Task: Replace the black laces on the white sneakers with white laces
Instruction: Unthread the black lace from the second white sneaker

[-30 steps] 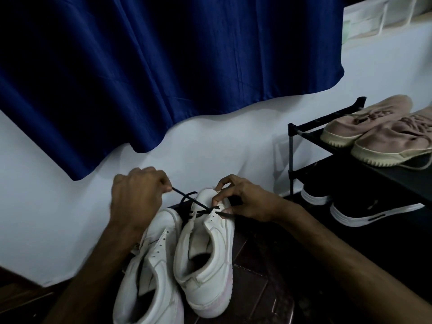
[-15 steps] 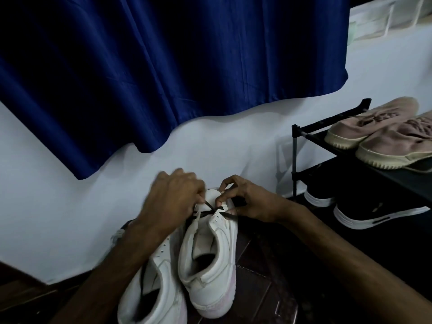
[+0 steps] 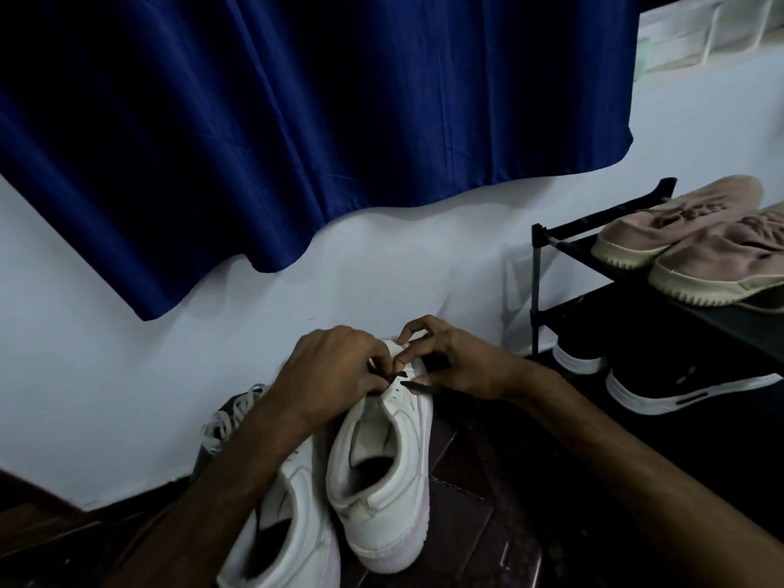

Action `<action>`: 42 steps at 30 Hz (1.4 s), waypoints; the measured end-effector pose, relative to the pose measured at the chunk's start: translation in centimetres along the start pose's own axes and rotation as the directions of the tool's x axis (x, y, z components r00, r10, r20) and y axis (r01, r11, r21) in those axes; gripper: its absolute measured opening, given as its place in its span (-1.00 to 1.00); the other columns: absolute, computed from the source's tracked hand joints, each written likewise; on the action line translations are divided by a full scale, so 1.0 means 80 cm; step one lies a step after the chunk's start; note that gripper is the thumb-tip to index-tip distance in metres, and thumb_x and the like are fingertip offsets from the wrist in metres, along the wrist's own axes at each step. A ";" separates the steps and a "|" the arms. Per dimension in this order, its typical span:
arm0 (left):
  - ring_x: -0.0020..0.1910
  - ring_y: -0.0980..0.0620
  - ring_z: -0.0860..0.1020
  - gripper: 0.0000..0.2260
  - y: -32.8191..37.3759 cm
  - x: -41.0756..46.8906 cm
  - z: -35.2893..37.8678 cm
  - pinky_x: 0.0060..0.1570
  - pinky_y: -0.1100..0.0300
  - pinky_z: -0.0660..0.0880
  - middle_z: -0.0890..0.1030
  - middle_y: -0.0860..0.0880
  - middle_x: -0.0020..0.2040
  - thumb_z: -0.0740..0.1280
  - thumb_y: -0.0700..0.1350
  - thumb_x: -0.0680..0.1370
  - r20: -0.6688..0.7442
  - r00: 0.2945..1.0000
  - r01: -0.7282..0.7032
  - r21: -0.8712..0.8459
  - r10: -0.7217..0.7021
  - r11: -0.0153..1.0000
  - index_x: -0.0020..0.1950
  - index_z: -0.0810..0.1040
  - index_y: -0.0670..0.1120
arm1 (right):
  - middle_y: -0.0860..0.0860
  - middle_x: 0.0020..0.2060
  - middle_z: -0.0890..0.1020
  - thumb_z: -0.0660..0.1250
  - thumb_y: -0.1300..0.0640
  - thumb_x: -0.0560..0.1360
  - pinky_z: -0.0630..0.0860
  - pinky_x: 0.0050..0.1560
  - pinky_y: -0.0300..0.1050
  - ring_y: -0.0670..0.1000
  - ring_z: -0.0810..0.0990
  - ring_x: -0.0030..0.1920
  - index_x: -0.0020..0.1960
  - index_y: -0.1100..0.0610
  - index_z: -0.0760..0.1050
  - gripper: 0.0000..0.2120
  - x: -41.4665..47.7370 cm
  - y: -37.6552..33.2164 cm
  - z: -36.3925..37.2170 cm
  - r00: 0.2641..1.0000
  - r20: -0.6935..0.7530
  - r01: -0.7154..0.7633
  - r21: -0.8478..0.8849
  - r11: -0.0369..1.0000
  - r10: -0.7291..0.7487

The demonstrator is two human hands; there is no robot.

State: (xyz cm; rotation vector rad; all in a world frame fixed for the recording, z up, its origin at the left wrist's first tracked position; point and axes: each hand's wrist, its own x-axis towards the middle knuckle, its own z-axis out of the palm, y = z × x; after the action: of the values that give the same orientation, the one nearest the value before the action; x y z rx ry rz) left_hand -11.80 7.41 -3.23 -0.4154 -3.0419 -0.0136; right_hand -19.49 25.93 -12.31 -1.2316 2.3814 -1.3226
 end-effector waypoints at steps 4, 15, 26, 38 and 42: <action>-0.01 0.15 0.55 -0.89 -0.001 0.002 -0.004 -0.12 0.21 0.31 0.66 0.15 -0.06 0.42 0.10 0.47 -0.039 0.998 -0.048 0.082 0.051 0.996 -0.07 0.65 0.11 | -0.07 0.22 0.39 0.50 0.16 0.45 0.37 0.37 -0.09 -0.12 0.42 0.28 0.12 -0.13 0.63 -0.70 0.000 0.000 0.003 1.000 -0.012 0.008 -0.009 1.000 -0.008; -0.33 0.01 0.44 -0.88 -0.092 -0.050 -0.088 -0.28 0.14 0.29 0.52 0.13 -0.27 0.43 0.03 0.51 -0.520 0.787 0.300 -0.149 -0.333 0.942 -0.19 0.57 0.06 | -0.01 0.23 0.39 0.51 0.12 0.44 0.32 0.37 -0.24 -0.15 0.40 0.28 0.15 -0.01 0.63 -0.71 -0.006 0.001 -0.004 1.000 0.019 -0.021 0.019 1.000 0.021; -0.49 0.08 0.49 -0.94 -0.035 -0.080 -0.022 -0.32 0.11 0.44 0.69 0.15 -0.28 0.36 -0.05 0.57 -0.164 0.926 0.168 -0.630 -0.341 0.758 -0.07 0.57 0.12 | 0.06 0.26 0.46 0.50 0.27 0.43 0.25 0.37 -0.35 -0.16 0.40 0.34 0.05 0.06 0.62 -0.77 -0.009 -0.013 -0.011 0.985 0.169 -0.003 0.197 0.980 -0.031; -0.05 0.22 0.53 -0.63 -0.035 -0.091 0.033 0.01 0.06 0.49 0.49 0.20 -0.16 0.17 0.30 0.51 -0.066 0.957 0.228 -0.428 -0.282 0.875 -0.22 0.57 0.06 | 0.01 0.22 0.45 0.47 0.18 0.46 0.28 0.42 -0.16 -0.09 0.38 0.36 0.06 -0.02 0.62 -0.79 -0.003 -0.015 0.000 0.995 0.094 -0.028 0.103 0.994 0.018; -0.06 0.22 0.58 -0.67 -0.031 -0.082 0.040 0.02 0.05 0.53 0.60 0.20 -0.12 0.29 0.38 0.38 -0.058 0.964 0.156 -0.672 -0.261 0.724 -0.11 0.56 0.16 | 0.02 0.23 0.47 0.39 0.14 0.54 0.34 0.38 -0.18 -0.11 0.43 0.34 0.09 0.08 0.65 -0.85 -0.004 -0.021 -0.014 0.994 0.092 -0.067 0.082 0.994 0.059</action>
State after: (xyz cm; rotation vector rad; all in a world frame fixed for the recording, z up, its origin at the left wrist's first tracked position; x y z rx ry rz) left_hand -6.36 3.35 -6.85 -0.0781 -2.8099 -1.1177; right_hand -18.80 26.38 -10.43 -1.1574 2.2598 -1.3070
